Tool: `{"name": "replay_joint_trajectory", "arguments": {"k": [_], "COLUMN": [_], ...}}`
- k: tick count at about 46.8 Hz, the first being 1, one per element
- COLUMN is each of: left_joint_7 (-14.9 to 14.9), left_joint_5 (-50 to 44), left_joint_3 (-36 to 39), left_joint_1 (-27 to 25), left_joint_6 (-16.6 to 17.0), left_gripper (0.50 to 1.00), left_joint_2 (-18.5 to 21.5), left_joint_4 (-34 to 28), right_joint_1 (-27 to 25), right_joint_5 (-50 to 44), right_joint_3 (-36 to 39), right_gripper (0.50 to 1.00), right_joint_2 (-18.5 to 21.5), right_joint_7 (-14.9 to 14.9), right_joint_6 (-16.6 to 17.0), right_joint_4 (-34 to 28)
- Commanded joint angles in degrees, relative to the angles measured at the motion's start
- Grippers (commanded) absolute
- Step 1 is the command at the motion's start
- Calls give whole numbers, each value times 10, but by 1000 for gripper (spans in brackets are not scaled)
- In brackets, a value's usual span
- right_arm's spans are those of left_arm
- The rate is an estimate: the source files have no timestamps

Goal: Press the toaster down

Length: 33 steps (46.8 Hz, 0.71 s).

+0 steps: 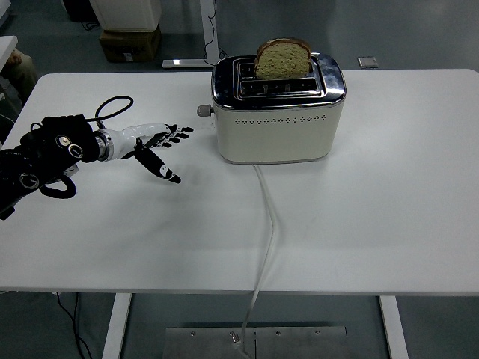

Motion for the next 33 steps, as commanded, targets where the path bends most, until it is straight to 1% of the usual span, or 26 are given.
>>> {"name": "replay_joint_trajectory", "arguments": {"k": [1,4,6,10,18,25,33], "left_joint_7": [-2,-4,-4,-4,-5,-5,-5], "left_joint_5": [-6,-17,-35,-87,-189,-320,-442], "left_joint_3": [-2,-7,-9,-9,-11,-31,-69], "left_joint_1": [-3,-6,-10,-28,-58,-72,-72], "left_joint_6": [-1,-1,-1,-8,-9,-9,-5], "left_gripper": [1000,1000,1000,1000,1000,1000,1000], "left_joint_2": [6,17,38,71,108,115,114], "left_joint_4": [-1,-2,-5,-8,-8,-7,-6], "right_joint_1": [-1,-5,-5,-5,-5,-5,-5], "right_joint_5": [0,0,0,0,0,0,-2], "right_joint_3": [0,0,0,0,0,1,0], "right_gripper": [1000,1000,998,1000,998,998,998], "right_joint_2": [0,0,0,0,0,0,0], "right_joint_7": [0,0,0,0,0,0,3], "right_joint_6": [0,0,0,1,1,1,1], "right_joint_4": [0,0,0,0,0,1,1]}}
